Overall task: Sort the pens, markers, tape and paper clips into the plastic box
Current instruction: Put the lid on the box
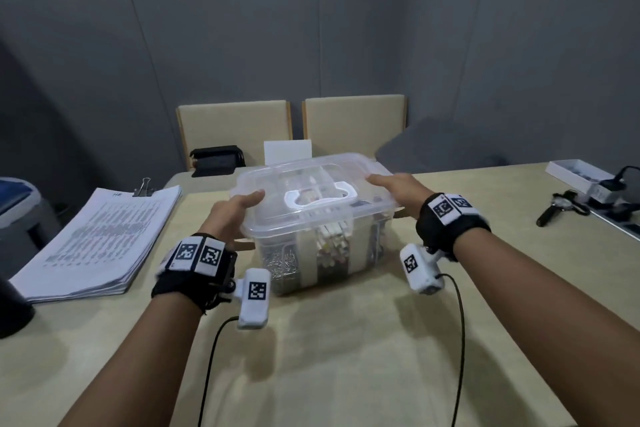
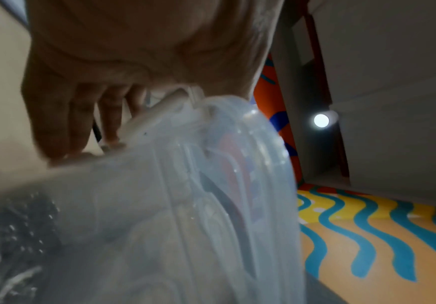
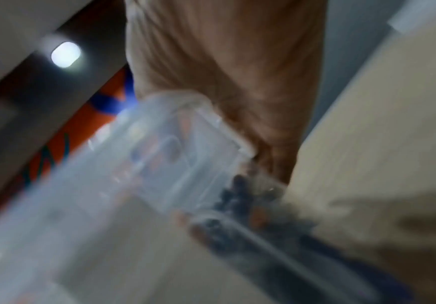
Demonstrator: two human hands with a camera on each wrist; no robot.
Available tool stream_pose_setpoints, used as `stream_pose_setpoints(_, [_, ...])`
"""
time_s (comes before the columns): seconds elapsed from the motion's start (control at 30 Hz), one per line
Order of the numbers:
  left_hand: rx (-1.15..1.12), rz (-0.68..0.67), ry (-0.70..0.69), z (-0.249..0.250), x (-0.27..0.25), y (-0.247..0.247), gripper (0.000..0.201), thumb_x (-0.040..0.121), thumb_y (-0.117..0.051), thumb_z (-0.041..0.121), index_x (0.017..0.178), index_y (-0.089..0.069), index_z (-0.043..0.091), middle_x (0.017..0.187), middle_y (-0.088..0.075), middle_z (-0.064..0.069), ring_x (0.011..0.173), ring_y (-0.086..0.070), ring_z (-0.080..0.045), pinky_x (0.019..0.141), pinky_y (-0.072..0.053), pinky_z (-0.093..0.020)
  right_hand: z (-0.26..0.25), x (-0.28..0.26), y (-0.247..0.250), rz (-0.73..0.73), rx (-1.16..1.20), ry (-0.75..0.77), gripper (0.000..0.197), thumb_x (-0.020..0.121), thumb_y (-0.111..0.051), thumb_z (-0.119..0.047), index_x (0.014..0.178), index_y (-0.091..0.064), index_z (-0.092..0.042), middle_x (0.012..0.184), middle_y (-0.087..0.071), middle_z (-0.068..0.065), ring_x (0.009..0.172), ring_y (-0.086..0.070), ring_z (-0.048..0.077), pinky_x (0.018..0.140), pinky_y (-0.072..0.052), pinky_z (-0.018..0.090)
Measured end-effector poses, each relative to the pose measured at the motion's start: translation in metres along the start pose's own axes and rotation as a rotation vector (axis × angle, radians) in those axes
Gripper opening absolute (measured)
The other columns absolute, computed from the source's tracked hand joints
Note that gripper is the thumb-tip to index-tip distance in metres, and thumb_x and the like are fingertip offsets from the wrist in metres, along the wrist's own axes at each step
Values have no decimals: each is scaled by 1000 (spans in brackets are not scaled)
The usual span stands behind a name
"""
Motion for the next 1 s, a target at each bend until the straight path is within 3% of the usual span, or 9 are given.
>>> stream_pose_setpoints(0.13, [-54,11,5,3,2,6,55,68,-82,37,113,-61,12,101,-72,-7,85,-68,-23,65,-51,-31,4,3,-1,-43,319,-34,56,76,-79,-31,121,-56,-7,105,-66,8,97,-66,25,94,-53,44])
stream_pose_setpoints(0.2, [-111,-49,52,1,1,4,74,53,-90,37,117,-61,12,105,-73,-8,89,-70,-24,75,-52,-33,3,5,4,24,346,-29,72,62,-88,-28,121,-57,-2,107,-70,9,96,-69,26,93,-54,43])
stream_pose_setpoints(0.27, [-124,-17,23,2,1,7,78,49,-92,35,116,-62,9,103,-73,-10,91,-71,-26,83,-56,-37,-4,9,11,200,167,15,93,47,-93,-38,124,-57,-1,119,-66,9,105,-65,28,94,-52,39])
stream_pose_setpoints(0.37, [-18,218,-137,12,-3,16,64,55,-90,39,103,-66,3,94,-73,-11,80,-72,-26,63,-60,-37,-17,4,13,442,-248,202,62,64,-78,-44,108,-66,-2,111,-66,16,104,-62,33,81,-49,31])
stream_pose_setpoints(0.47, [354,533,-364,27,-14,19,63,58,-85,50,79,-62,-5,76,-66,-16,72,-63,-32,60,-55,-42,-16,-12,12,543,-264,300,35,71,-70,-35,90,-71,-5,91,-69,15,91,-62,34,78,-53,37])
stream_pose_setpoints(0.57, [452,586,-428,32,-19,12,53,70,-79,45,66,-52,-1,67,-54,-13,65,-52,-29,48,-34,-32,-21,-29,12,640,-264,340,20,75,-64,-19,89,-72,-6,95,-68,13,88,-61,32,78,-53,34])
stream_pose_setpoints(0.67, [519,602,-447,37,-19,10,46,77,-75,37,68,-57,-4,69,-56,-16,67,-53,-30,54,-35,-31,-33,-46,9,701,-335,423,24,82,-57,-4,101,-72,-5,107,-61,12,93,-60,32,86,-49,35])
stream_pose_setpoints(0.87, [733,562,-551,52,-25,2,37,86,-64,27,69,-65,-7,64,-57,-17,72,-55,-33,65,-38,-33,-25,-53,8,702,-275,440,32,87,-50,-4,113,-69,-5,112,-57,11,98,-59,31,87,-46,33])
stream_pose_setpoints(1.0, [755,449,-646,46,-37,3,21,92,-59,32,100,-73,17,78,-69,0,79,-59,-22,68,-38,-32,-6,-60,18,635,-301,559,36,92,-49,-13,124,-65,-10,101,-52,5,84,-53,15,73,-43,24])
Point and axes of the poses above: each hand's wrist, its own x-axis towards the middle knuckle, its own y-axis out of the back of the hand, z = x × y, the point moved 5 cm from there along x, towards the middle knuckle
